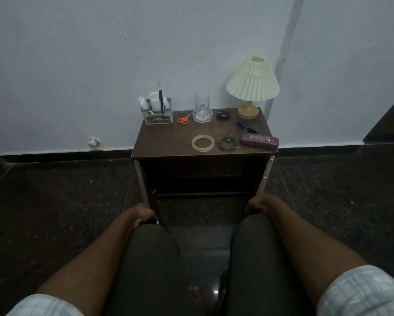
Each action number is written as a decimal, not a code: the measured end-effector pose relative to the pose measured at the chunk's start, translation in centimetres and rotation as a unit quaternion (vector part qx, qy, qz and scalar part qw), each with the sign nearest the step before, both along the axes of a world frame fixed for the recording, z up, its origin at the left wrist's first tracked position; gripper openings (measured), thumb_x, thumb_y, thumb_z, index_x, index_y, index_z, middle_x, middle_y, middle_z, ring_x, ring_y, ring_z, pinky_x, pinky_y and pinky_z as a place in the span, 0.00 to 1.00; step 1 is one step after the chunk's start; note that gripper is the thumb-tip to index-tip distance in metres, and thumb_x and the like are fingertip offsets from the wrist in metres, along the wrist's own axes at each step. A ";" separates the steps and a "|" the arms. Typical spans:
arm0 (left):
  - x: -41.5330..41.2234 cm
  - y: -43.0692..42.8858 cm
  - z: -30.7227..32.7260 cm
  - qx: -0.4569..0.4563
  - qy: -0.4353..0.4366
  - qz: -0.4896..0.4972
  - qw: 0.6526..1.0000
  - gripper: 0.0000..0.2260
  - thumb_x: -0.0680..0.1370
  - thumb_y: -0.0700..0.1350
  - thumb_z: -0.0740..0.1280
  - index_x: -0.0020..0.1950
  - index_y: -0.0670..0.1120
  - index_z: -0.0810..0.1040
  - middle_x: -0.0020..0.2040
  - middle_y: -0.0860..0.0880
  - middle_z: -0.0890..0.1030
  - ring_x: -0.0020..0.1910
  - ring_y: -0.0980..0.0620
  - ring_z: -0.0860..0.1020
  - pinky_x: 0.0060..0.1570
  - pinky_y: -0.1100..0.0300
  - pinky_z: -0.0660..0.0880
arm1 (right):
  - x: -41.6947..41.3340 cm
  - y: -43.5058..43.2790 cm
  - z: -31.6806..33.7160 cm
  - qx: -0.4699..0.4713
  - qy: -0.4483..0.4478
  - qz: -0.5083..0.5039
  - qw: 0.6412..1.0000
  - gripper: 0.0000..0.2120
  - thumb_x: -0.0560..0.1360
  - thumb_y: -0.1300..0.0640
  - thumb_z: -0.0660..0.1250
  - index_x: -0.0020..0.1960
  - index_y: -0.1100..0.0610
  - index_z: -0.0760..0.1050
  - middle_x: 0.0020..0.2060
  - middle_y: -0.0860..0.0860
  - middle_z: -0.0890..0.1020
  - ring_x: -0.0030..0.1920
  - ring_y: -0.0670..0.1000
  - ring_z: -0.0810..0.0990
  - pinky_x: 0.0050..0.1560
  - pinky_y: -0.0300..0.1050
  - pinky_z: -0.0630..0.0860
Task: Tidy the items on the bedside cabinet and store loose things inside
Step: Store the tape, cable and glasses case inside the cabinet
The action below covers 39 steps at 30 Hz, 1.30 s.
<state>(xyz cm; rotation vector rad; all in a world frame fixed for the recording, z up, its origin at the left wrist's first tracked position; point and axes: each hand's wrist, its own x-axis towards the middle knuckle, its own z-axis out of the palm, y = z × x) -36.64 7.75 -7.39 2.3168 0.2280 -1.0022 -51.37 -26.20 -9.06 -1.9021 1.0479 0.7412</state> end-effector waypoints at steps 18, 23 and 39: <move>-2.4 6.3 -0.3 0.011 -0.170 -0.018 0.985 0.18 0.78 0.42 0.71 0.63 0.33 0.78 0.60 0.34 0.81 0.61 0.38 0.79 0.58 0.49 0.74 | -6.9 -0.4 1.7 -0.095 -0.083 -0.137 0.982 0.30 0.73 0.62 0.73 0.70 0.70 0.67 0.64 0.64 0.76 0.59 0.62 0.78 0.56 0.53 0.78; -2.6 6.9 0.2 0.049 -0.190 -0.082 0.977 0.20 0.79 0.45 0.70 0.67 0.35 0.76 0.63 0.36 0.79 0.63 0.37 0.78 0.61 0.50 0.74 | -8.5 -0.8 2.0 -0.144 -0.082 -0.131 0.978 0.30 0.77 0.57 0.70 0.73 0.69 0.63 0.70 0.64 0.71 0.70 0.62 0.71 0.67 0.51 0.71; -3.2 7.8 1.5 0.129 -0.215 -0.110 0.962 0.22 0.79 0.47 0.68 0.69 0.37 0.72 0.68 0.36 0.76 0.67 0.36 0.75 0.64 0.50 0.72 | -9.9 -1.0 2.5 -0.127 -0.171 -0.121 0.970 0.34 0.71 0.54 0.75 0.73 0.58 0.66 0.66 0.62 0.75 0.66 0.63 0.74 0.67 0.59 0.73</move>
